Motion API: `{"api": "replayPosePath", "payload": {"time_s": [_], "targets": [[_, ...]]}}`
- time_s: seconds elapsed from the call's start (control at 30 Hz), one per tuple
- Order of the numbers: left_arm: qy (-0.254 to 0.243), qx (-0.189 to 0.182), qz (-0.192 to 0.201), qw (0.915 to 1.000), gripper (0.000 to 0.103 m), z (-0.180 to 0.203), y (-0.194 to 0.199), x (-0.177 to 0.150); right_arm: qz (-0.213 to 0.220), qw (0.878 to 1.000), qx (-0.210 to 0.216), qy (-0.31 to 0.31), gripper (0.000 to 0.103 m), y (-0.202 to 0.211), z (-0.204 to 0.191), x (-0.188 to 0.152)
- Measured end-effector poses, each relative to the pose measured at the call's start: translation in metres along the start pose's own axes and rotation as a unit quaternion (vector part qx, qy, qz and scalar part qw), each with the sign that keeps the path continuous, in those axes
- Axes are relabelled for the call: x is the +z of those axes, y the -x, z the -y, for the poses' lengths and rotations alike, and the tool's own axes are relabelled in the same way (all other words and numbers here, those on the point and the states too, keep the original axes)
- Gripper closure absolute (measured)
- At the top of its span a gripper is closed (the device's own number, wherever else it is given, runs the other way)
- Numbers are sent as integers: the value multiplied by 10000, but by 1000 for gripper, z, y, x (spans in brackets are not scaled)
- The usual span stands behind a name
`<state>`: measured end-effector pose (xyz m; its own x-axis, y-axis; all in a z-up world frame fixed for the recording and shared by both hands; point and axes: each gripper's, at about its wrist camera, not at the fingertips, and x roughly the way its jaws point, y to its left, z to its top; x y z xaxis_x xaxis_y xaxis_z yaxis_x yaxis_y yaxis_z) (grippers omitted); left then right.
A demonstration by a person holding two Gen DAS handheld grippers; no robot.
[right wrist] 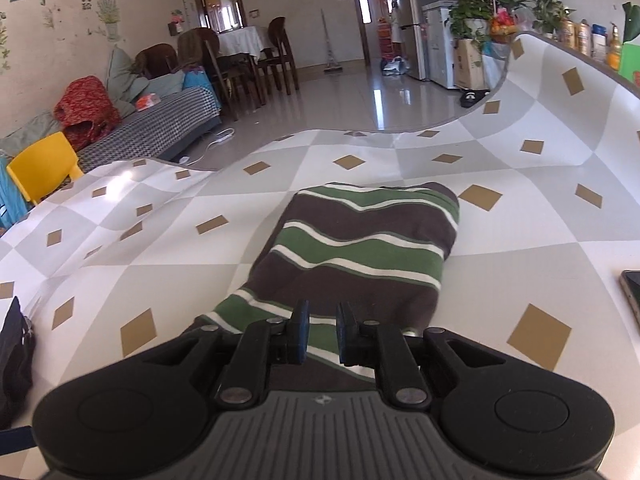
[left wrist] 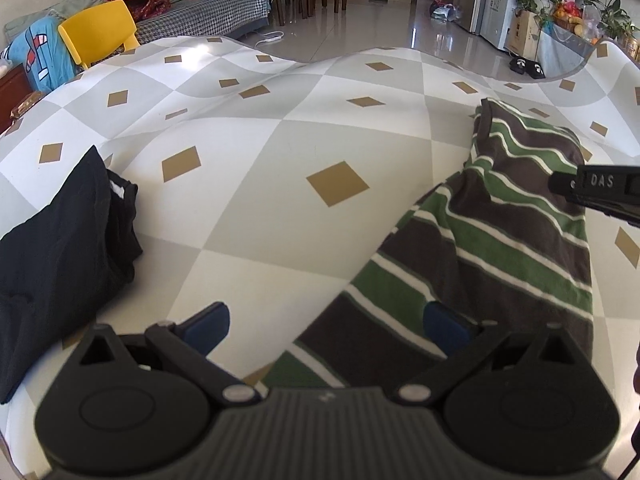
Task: Fold clothes
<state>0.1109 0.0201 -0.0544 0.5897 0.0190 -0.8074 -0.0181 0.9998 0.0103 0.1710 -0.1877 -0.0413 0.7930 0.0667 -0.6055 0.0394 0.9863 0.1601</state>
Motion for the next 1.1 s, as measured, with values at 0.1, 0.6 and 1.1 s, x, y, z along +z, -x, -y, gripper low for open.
{"api": "replayPosePath", "payload": {"time_s": [0.1, 0.6, 1.1], "targets": [[-14, 35, -89, 10000, 0, -2, -4, -5, -66, 9998, 172, 18, 90, -7, -6, -3], [197, -2, -225, 9996, 0, -12, -17, -9, -208, 9989, 422, 20, 87, -47, -33, -9], [187, 8, -174, 9997, 0, -10, -18, -10, -334, 9992, 205, -116, 79, -44, -33, 0]]}}
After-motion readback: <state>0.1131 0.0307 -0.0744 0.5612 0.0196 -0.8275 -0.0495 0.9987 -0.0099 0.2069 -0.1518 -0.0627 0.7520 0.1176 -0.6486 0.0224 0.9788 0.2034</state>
